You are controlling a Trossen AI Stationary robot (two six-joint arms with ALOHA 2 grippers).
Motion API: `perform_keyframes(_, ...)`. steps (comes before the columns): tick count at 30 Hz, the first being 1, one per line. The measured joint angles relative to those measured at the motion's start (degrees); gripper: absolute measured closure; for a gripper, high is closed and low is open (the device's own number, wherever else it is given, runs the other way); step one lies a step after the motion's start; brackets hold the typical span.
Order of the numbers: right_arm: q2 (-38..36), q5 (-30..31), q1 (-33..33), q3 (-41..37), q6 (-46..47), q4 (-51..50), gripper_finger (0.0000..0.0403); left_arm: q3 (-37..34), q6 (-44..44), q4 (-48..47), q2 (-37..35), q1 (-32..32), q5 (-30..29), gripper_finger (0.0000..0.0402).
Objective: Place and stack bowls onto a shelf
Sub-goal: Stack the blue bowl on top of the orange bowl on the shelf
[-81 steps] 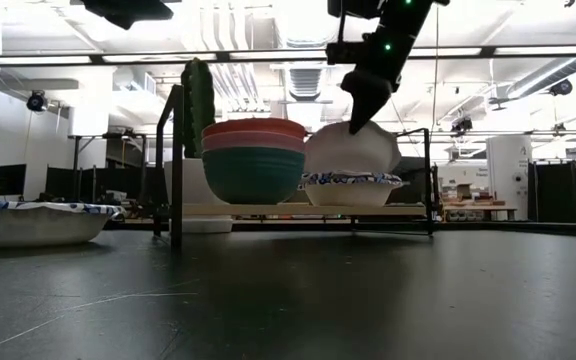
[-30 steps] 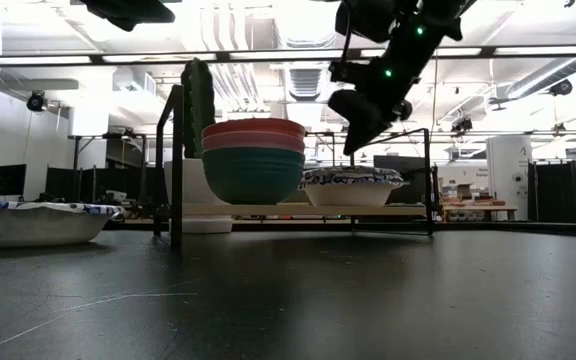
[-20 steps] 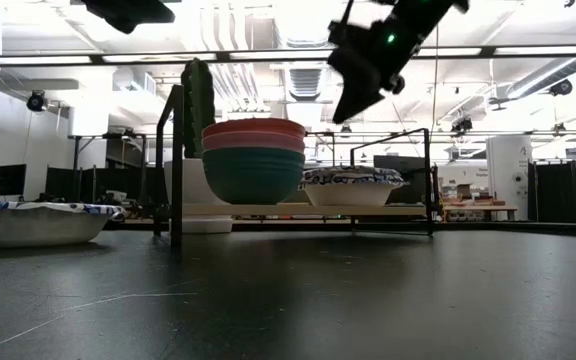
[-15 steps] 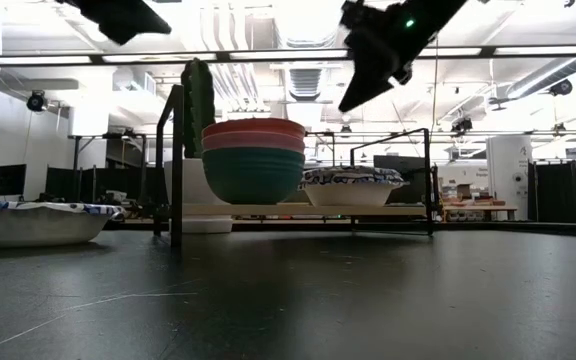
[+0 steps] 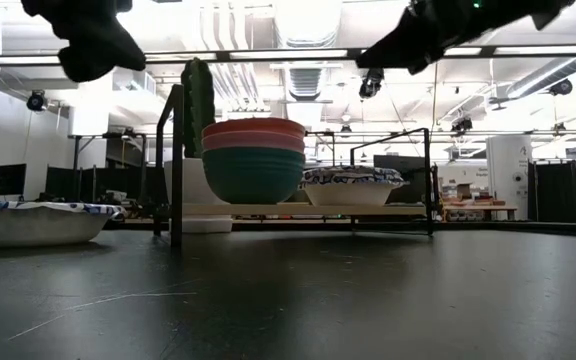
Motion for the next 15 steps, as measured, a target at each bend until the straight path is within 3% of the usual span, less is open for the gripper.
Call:
perform_keyframes(9, -9.0, -0.1, 0.0, -5.2, -5.4, 3.6, 0.0394, 0.3, -16.6, 4.1, 7.2, -4.0, 8.7, 0.0359)
perform_keyframes(15, -11.8, -0.1, 0.0, -5.4, -10.1, 3.7, 0.0394, 6.8, -28.8, 0.0, 15.1, -11.2, 12.3, 0.0359)
